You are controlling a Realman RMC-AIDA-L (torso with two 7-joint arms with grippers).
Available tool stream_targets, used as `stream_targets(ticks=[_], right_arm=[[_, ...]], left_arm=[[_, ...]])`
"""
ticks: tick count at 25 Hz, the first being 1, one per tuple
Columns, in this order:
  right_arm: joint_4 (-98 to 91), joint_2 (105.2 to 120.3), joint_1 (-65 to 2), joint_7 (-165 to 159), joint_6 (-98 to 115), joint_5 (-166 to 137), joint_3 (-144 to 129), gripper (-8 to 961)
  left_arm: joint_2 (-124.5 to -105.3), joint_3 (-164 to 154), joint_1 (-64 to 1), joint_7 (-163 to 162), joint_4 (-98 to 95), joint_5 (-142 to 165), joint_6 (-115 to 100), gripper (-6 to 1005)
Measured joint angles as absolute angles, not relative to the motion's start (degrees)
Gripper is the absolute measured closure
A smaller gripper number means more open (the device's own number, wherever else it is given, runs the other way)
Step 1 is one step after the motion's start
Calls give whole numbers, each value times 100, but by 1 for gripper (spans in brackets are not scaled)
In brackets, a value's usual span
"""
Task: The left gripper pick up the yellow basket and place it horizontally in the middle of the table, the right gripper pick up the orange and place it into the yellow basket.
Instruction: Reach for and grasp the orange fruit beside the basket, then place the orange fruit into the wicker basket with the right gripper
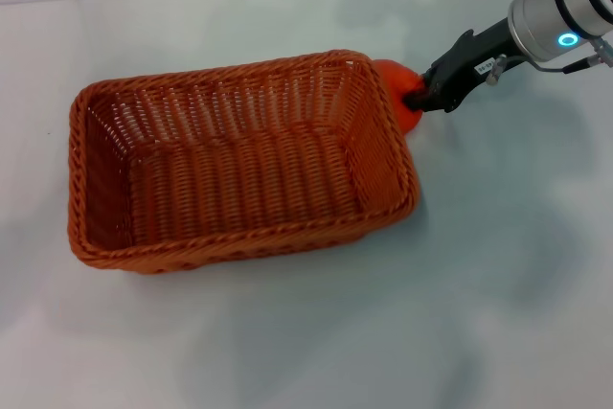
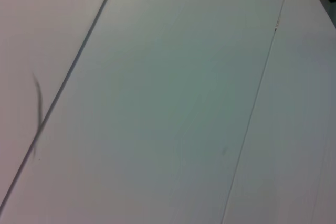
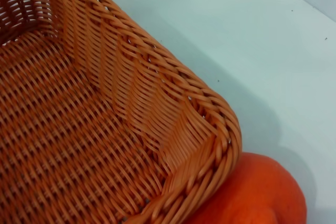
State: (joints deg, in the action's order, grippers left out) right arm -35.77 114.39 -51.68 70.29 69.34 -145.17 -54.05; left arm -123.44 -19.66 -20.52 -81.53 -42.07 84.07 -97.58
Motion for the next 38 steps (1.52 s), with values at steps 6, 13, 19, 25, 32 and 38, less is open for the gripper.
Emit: stream_targets(ticks=[6, 13, 19, 25, 32, 38], right_arm=[[-3625, 11428, -5167, 7056, 6961, -14483, -5354, 728], [-3977, 11353, -5018, 7074, 6941, -14462, -4984, 789], [-4537, 11351, -4678, 7224, 6962, -13742, -4376, 844], [-4897, 11542, -4289, 7860, 7515, -11496, -4357, 874], [-4977, 11865, -4538, 8265, 8642, -10700, -5063, 826], [-4910, 11918, -4699, 8147, 8550, -10858, -5858, 785]], left_arm=[[-12335, -1969, -2056, -8162, -4201, 8407, -9765, 248], [-12331, -1969, -2051, -8214, -4201, 8392, -9776, 248], [-12336, -1969, -1983, -8221, -4201, 8372, -9799, 248], [-12339, -1966, -1967, -8298, -4193, 8371, -9836, 248], [-12344, -1969, -1968, -8360, -4184, 8374, -9851, 248], [-12349, -1969, -1923, -8367, -4123, 8375, -9890, 248]])
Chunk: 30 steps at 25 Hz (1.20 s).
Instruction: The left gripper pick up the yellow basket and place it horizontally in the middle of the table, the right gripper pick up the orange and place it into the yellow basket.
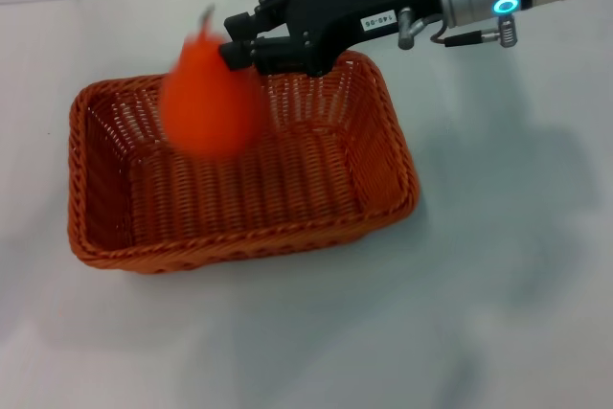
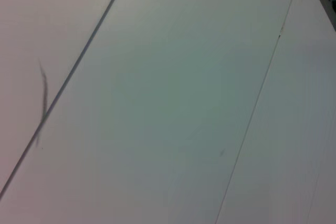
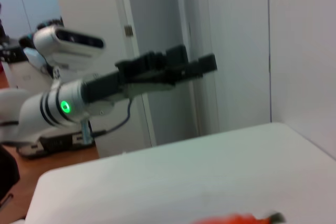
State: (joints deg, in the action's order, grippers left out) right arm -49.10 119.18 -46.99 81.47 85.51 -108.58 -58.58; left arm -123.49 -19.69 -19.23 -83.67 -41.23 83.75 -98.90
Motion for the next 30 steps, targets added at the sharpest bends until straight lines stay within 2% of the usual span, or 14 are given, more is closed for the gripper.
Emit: stream_targets(ticks=[2, 10, 18, 22, 30], right_arm=[[-4874, 11920, -4691, 8149, 8478, -10863, -5878, 771], [-4829, 11932, -4517, 8310, 8331, -10612, -5660, 411], [-3855, 11943, -3690, 10124, 7599, -8003, -5164, 91], [-2642, 11949, -3444, 11749, 7550, -6169, -4793, 61], [-428, 11997, -3285, 14305, 8602, -3265, -4515, 24]], left_arm=[[-12348, -1966, -1902, -8367, -4122, 8373, -9908, 248], [-12346, -1955, -1873, -8367, -4086, 8368, -9927, 248], [-12331, -1877, -1856, -8084, -3896, 8362, -9919, 248], [-12348, -1819, -1783, -7551, -3693, 8202, -9951, 248], [-12384, -1331, -1644, -4736, -1910, 6918, -10508, 248]])
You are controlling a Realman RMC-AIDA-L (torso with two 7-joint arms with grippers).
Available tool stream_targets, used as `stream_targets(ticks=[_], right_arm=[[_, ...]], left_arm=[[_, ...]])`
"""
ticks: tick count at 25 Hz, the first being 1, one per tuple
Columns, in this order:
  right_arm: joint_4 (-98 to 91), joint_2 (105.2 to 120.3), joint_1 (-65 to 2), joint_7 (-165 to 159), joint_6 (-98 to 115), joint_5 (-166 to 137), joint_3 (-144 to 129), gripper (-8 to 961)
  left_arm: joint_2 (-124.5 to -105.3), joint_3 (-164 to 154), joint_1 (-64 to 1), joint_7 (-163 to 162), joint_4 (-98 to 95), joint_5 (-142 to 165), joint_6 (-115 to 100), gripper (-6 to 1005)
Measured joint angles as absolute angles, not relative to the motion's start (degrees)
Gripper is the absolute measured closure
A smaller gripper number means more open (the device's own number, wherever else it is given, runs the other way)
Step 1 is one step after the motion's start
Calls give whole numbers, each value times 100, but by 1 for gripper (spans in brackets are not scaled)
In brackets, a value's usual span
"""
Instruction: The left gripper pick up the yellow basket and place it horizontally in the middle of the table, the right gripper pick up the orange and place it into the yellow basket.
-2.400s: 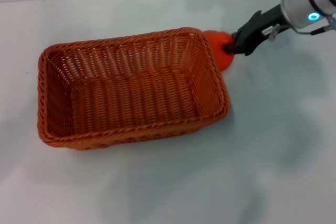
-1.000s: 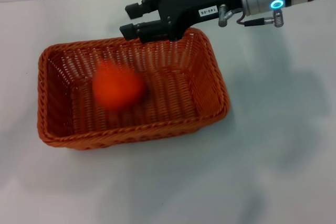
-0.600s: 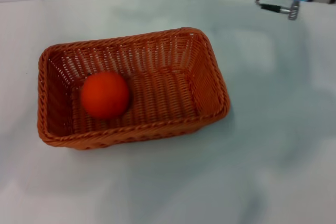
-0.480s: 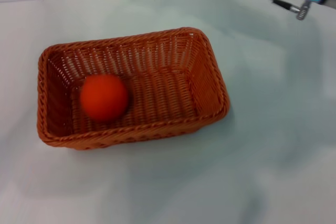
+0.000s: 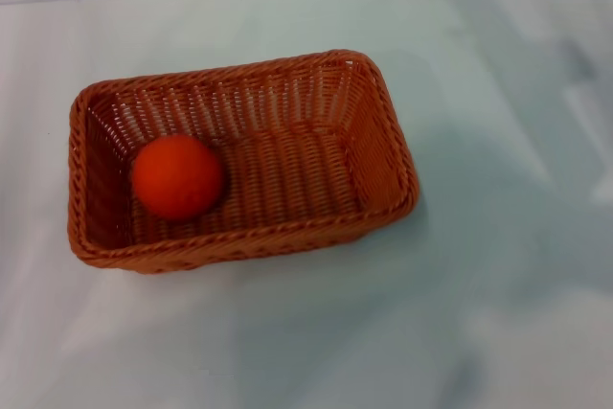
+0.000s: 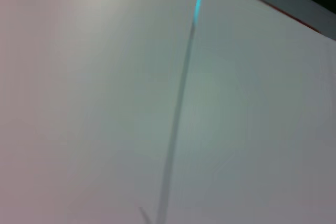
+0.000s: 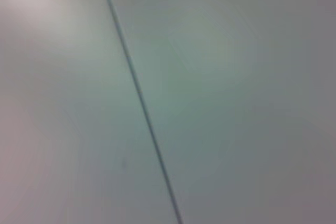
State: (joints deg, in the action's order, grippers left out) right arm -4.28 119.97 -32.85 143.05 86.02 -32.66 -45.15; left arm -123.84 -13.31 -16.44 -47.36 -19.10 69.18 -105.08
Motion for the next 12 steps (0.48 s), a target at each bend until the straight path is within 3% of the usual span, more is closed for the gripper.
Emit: stream_targets(ticks=[5, 12], right_arm=[[-380, 12001, -3210, 14478, 8433, -3238, -4502, 24], [-365, 11997, -3163, 14549, 8186, -3226, -4156, 24]], left_arm=[[-12394, -958, -1644, -2803, -962, 6551, -10886, 248], [-12401, -940, -1602, -2699, -904, 6470, -10866, 248]])
